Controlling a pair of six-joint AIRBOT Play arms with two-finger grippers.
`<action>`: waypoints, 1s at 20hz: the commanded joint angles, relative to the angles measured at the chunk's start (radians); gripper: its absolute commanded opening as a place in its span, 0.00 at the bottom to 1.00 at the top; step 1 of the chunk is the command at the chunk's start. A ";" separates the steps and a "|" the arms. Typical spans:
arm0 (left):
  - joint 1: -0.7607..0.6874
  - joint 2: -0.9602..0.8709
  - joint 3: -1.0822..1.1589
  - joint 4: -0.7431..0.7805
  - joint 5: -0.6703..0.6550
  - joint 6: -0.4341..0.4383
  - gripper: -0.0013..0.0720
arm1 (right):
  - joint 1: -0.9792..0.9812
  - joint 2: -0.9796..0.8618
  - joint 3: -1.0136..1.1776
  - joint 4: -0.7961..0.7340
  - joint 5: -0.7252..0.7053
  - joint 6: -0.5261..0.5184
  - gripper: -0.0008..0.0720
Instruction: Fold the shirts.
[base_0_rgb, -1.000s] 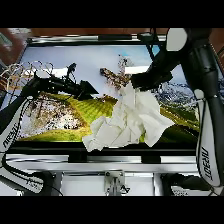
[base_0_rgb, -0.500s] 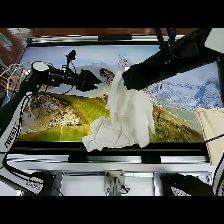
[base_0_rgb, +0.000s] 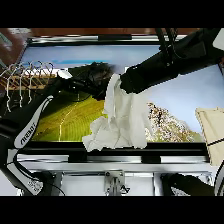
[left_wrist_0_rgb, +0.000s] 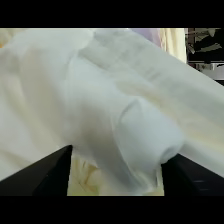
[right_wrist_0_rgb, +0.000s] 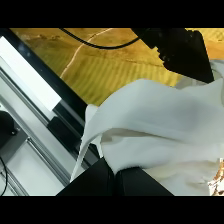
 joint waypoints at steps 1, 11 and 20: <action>-0.026 -0.043 0.001 -0.043 0.062 0.010 0.37 | 0.001 0.000 0.000 0.004 0.024 0.006 0.11; 0.286 0.307 0.252 -0.039 0.073 0.142 0.09 | 0.001 0.000 0.000 -0.464 -0.496 0.077 0.11; 0.373 0.788 0.369 0.207 0.125 0.140 0.09 | 0.001 0.001 0.009 -0.211 -0.801 0.072 0.11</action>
